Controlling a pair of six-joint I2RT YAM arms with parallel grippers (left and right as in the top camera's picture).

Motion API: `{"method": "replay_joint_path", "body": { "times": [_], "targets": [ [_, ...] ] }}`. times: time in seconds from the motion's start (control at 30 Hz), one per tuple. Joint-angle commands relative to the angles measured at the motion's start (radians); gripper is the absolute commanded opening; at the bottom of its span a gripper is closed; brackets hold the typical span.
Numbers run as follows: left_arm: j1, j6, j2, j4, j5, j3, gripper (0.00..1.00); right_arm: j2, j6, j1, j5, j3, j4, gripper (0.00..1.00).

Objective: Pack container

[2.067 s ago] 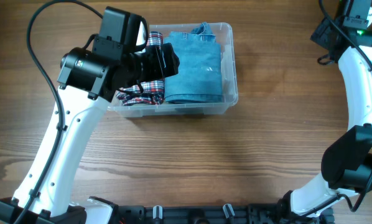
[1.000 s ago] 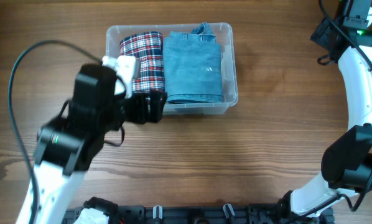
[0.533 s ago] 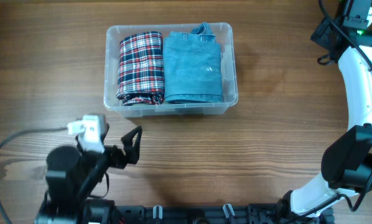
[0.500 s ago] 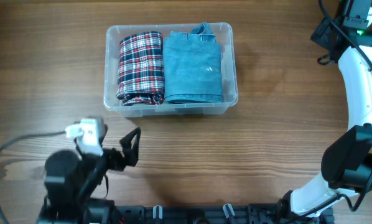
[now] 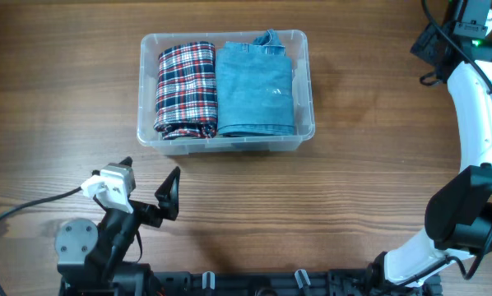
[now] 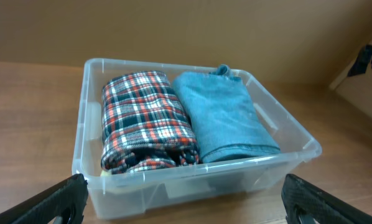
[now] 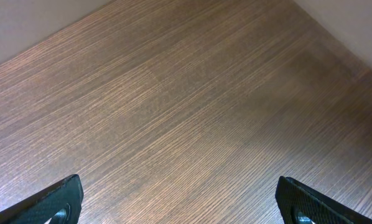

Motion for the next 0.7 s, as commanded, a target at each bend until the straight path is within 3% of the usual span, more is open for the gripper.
{"method": "replay_joint_path", "body": {
  "times": [0.0, 0.37, 0.67],
  "targets": [
    [0.020, 0.027, -0.047, 0.060, 0.008, -0.071, 1.00, 0.015, 0.002, -0.002, -0.006, -0.003, 0.000, 1.00],
    [0.053, 0.027, -0.205, 0.236, -0.022, -0.212, 1.00, 0.015, 0.002, -0.002, -0.006, -0.003, 0.000, 1.00],
    [0.054, 0.028, -0.206, 0.428, -0.022, -0.301, 1.00, 0.015, 0.002, -0.002, -0.006, -0.003, 0.000, 1.00]
  ]
}}
